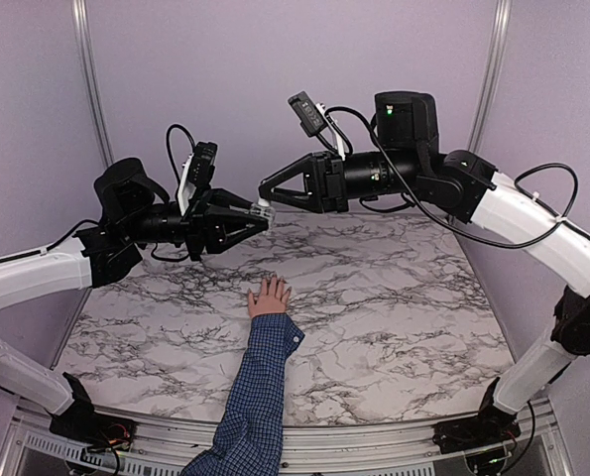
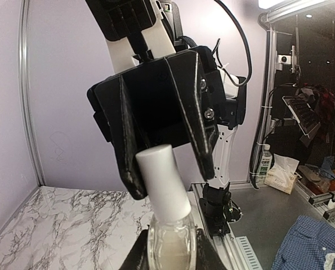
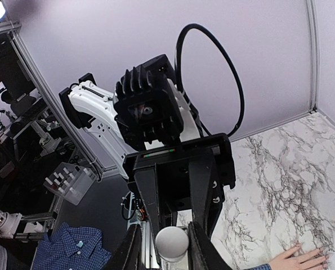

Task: Paint the nails
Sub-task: Open the cap of the nail polish bottle, then remove the excess polish from the bottle rim, then paint the hand on the nail.

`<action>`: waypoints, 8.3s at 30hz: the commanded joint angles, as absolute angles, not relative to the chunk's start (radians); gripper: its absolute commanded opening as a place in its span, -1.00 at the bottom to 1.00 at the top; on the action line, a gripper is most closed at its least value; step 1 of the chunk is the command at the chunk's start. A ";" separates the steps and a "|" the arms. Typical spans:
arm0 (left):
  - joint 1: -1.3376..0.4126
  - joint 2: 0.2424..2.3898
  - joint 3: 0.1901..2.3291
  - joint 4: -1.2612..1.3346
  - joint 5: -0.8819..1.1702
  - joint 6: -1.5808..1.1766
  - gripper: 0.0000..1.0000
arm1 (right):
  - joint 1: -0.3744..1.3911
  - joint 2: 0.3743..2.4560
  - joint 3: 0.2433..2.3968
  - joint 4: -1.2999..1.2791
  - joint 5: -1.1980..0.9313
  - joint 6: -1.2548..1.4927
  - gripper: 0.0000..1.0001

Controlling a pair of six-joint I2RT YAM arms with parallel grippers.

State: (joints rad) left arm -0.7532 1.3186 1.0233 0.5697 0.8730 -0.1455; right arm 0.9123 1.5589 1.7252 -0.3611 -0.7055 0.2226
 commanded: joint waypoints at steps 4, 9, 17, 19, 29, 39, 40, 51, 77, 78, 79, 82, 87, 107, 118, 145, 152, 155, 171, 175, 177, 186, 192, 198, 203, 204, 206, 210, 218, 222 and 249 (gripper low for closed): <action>-0.745 1.302 1.029 0.572 0.864 -0.142 -1.00 | 0.916 1.559 1.746 -0.380 -0.716 0.216 -0.49; -0.746 1.301 1.026 0.572 0.861 -0.143 -1.00 | 0.917 1.567 1.749 -0.388 -0.721 0.218 -0.52; -0.746 1.302 1.029 0.573 0.856 -0.143 -1.00 | 0.913 1.574 1.751 -0.394 -0.727 0.218 -0.66; -0.746 1.302 1.029 0.573 0.854 -0.143 -1.00 | 0.914 1.577 1.752 -0.396 -0.732 0.219 -0.72; -0.745 1.303 1.031 0.572 0.849 -0.141 -1.00 | 0.913 1.581 1.750 -0.406 -0.734 0.219 -0.52; -0.744 1.305 1.025 0.572 0.847 -0.138 -1.00 | 0.911 1.578 1.751 -0.390 -0.744 0.216 -0.81; -0.743 1.305 1.024 0.572 0.846 -0.138 -1.00 | 0.910 1.576 1.751 -0.385 -0.745 0.216 -0.84; -0.736 1.308 1.022 0.572 0.828 -0.152 -1.00 | 0.914 1.523 1.707 -0.311 -0.687 0.185 -0.96; -0.726 1.316 1.025 0.592 0.837 -0.187 -1.00 | 0.933 1.482 1.664 -0.264 -0.665 0.149 -1.00; -0.726 1.317 1.026 0.594 0.836 -0.188 -1.00 | 0.933 1.483 1.664 -0.268 -0.664 0.149 -1.00; -0.726 1.316 1.026 0.594 0.836 -0.187 -1.00 | 0.933 1.483 1.664 -0.271 -0.663 0.149 -1.00; -0.726 1.315 1.024 0.595 0.838 -0.189 -1.00 | 0.933 1.482 1.661 -0.274 -0.656 0.147 -1.00; -0.726 1.314 1.019 0.595 0.847 -0.186 -1.00 | 0.933 1.488 1.675 -0.266 -0.655 0.154 -1.00; -0.727 1.317 1.015 0.594 0.903 -0.176 -1.00 | 0.930 1.503 1.713 -0.240 -0.576 0.172 -1.00; -0.727 1.319 1.020 0.594 0.909 -0.178 -1.00 | 0.930 1.516 1.712 -0.253 -0.563 0.164 -1.00; -0.726 1.319 1.022 0.597 0.874 -0.192 -1.00 | 0.931 1.527 1.698 -0.267 -0.627 0.155 -1.00; -0.726 1.325 1.028 0.600 0.872 -0.196 -1.00 | 0.931 1.516 1.688 -0.259 -0.635 0.160 -1.00; -0.726 1.327 1.026 0.600 0.871 -0.196 -1.00 | 0.930 1.517 1.701 -0.263 -0.632 0.158 -1.00; -0.725 1.322 1.019 0.601 0.863 -0.192 -1.00 | 0.875 1.461 1.681 -0.167 -0.580 0.227 -1.00; -0.720 1.325 1.019 0.602 0.845 -0.200 -1.00 | 0.840 1.454 1.664 -0.129 -0.610 0.263 -1.00; -0.713 1.323 1.022 0.602 0.818 -0.209 -1.00 | 0.822 1.453 1.652 -0.123 -0.619 0.271 -1.00; -0.632 1.315 1.049 0.602 0.626 -0.242 -1.00 | 0.636 1.494 1.542 -0.017 -0.769 0.280 -1.00; -0.613 1.353 1.082 0.598 0.499 -0.226 -1.00 | 0.543 1.562 1.495 0.034 -0.844 0.244 -1.00; -0.584 1.365 1.099 0.580 0.442 -0.208 -1.00 | 0.485 1.638 1.444 0.051 -0.921 0.191 -1.00; -0.559 1.358 1.057 0.576 0.509 -0.210 -1.00 | 0.485 1.710 1.379 0.117 -0.968 0.186 -1.00; -0.554 1.358 1.052 0.572 0.515 -0.218 -1.00 | 0.486 1.724 1.372 0.120 -0.963 0.183 -1.00; -0.544 1.347 1.049 0.559 0.522 -0.241 -1.00 | 0.494 1.748 1.367 0.112 -0.945 0.160 -1.00; -0.531 1.319 1.034 0.545 0.526 -0.243 -1.00 | 0.517 1.810 1.377 0.102 -0.907 0.121 -1.00; -0.516 1.343 1.030 0.532 0.470 -0.244 -1.00 | 0.530 1.971 1.444 0.187 -0.927 0.138 -1.00; -0.493 1.401 1.071 0.531 0.457 -0.258 -1.00 | 0.529 2.022 1.497 0.192 -0.936 0.147 -1.00; -0.404 1.499 1.124 0.552 0.542 -0.274 -1.00 | 0.568 2.247 1.725 0.094 -0.902 0.106 -1.00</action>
State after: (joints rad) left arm -0.4091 1.4921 1.1004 0.5121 0.5228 -0.2707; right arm 0.5652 2.2639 1.7409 0.1192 -0.9218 0.1295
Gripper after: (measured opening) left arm 0.215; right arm 0.131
